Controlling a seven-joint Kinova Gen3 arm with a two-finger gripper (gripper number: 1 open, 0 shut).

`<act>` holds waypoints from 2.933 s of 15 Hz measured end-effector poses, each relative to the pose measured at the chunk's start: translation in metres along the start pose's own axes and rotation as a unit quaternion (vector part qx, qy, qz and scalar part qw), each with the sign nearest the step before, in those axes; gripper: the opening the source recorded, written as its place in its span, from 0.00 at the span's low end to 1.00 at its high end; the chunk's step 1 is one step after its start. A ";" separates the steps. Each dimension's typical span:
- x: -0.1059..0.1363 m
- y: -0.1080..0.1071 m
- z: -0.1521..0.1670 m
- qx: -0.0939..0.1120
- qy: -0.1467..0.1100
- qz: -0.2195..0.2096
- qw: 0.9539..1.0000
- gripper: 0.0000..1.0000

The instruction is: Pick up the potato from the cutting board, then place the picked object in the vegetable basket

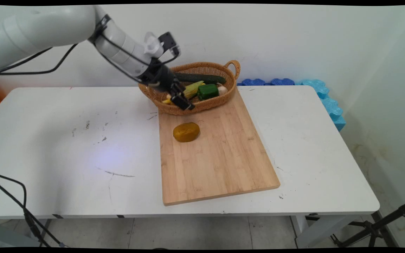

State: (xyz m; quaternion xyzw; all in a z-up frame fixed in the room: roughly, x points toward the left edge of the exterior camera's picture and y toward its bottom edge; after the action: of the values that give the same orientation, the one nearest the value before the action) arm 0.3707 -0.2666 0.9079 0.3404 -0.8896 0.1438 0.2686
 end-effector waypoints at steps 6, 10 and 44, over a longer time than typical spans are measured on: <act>-0.033 0.020 0.007 -0.019 -0.031 0.011 0.999 1.00; -0.044 0.031 0.024 -0.029 -0.049 0.019 0.998 1.00; 0.008 -0.007 0.003 0.037 -0.018 -0.001 0.999 0.00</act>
State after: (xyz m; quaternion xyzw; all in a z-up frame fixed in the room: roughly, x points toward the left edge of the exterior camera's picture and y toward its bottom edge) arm 0.3693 -0.2772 0.9111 0.3535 -0.8879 0.1701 0.2401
